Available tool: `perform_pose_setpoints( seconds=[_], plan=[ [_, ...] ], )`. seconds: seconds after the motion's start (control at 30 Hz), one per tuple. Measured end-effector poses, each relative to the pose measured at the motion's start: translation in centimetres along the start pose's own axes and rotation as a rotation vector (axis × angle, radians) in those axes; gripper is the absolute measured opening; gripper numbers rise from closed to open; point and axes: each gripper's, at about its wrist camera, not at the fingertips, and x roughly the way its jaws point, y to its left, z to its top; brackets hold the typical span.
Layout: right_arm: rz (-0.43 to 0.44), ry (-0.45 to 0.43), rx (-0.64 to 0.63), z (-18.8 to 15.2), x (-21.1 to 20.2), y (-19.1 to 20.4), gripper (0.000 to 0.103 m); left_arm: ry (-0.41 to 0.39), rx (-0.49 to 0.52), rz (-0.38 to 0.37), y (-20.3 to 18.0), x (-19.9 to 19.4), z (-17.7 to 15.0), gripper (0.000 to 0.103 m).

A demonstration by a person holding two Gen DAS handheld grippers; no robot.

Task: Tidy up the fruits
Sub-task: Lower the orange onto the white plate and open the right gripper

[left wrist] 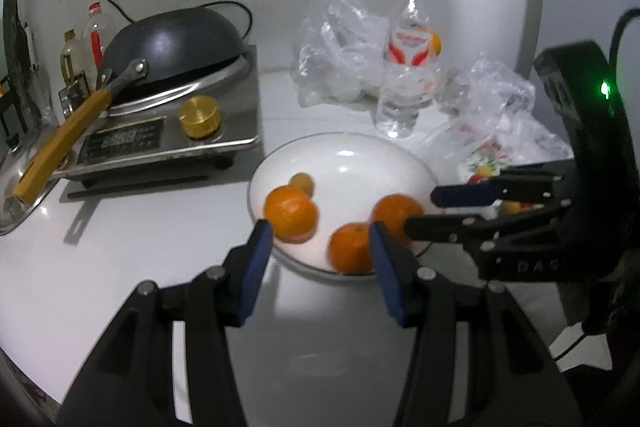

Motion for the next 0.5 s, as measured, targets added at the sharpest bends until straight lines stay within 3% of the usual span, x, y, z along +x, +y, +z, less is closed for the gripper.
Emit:
perform_pose_setpoints(
  seconds=[0.5],
  plan=[
    [-0.053, -0.086, 0.003, -1.8, -6.0, -2.4, 0.047, -0.012, 0.057, -0.021, -4.9, -0.8, 1.2, 0.052]
  ],
)
